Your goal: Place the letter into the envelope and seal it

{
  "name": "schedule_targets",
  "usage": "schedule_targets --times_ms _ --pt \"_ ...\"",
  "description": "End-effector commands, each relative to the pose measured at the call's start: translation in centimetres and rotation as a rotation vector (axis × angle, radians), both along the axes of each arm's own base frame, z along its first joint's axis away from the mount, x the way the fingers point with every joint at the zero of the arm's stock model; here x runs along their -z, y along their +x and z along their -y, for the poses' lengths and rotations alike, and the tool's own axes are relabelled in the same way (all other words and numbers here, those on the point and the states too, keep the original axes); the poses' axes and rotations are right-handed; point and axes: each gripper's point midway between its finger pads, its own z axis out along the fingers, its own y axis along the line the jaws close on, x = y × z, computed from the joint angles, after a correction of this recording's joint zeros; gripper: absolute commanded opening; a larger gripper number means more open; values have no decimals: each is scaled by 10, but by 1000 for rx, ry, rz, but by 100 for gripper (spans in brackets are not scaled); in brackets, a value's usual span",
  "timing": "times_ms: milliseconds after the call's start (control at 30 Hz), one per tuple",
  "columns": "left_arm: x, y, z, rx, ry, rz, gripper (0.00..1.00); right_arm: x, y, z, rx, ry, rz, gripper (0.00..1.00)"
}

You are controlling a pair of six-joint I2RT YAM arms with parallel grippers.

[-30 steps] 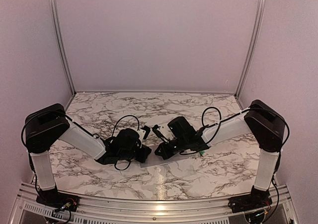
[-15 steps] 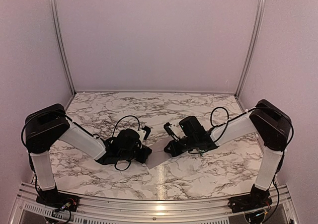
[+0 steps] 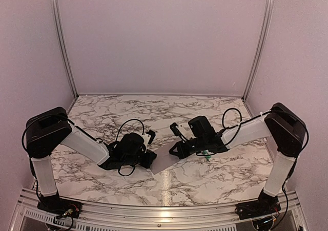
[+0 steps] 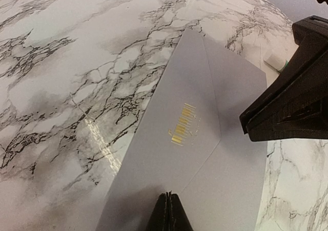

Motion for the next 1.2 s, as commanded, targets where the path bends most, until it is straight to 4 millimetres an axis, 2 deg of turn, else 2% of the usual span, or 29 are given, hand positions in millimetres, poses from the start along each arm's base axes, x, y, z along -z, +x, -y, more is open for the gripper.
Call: schedule_targets --times_ms 0,267,633,867,1167 --pt "22 -9 -12 2 73 -47 3 -13 14 -15 4 28 34 0" --pt "23 -11 -12 5 74 -51 3 17 25 -25 15 -5 -8 0" --pt "23 -11 -16 0 79 -45 3 52 20 10 82 -85 -48 0" --pt "21 -12 -20 -7 84 -40 3 61 27 27 125 -109 -53 0" --pt "26 -15 -38 -43 117 -31 3 63 27 32 134 -124 -52 0"
